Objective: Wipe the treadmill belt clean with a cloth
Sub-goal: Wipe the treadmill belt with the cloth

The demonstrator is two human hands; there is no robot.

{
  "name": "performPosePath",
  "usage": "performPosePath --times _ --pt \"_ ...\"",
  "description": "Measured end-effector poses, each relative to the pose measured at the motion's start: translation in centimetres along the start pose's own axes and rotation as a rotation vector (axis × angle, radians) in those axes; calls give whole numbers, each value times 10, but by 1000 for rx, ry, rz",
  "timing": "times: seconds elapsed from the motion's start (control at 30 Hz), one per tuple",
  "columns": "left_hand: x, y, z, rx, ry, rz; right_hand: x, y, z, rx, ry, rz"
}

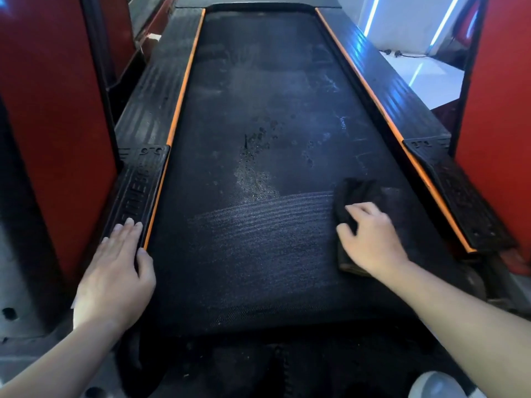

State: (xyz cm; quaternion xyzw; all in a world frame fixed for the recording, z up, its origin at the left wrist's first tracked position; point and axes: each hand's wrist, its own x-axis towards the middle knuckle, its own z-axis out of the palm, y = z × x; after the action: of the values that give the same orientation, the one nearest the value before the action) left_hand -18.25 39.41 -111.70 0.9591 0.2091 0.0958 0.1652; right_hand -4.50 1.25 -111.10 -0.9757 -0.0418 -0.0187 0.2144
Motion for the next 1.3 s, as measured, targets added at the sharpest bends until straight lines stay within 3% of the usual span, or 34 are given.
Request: performPosePath --times 0.3,0.67,1.0,1.3 --pt "0 -4 -1 -52 -10 32 -12 -137 64 115 -193 -255" --pt "2 -11 1 -134 4 31 -13 -226 94 187 -404 -397" --pt "3 -16 6 -111 7 75 -15 -253 108 231 -500 -473" --pt "9 -23 9 -50 -20 86 -13 -208 97 222 -324 -450"
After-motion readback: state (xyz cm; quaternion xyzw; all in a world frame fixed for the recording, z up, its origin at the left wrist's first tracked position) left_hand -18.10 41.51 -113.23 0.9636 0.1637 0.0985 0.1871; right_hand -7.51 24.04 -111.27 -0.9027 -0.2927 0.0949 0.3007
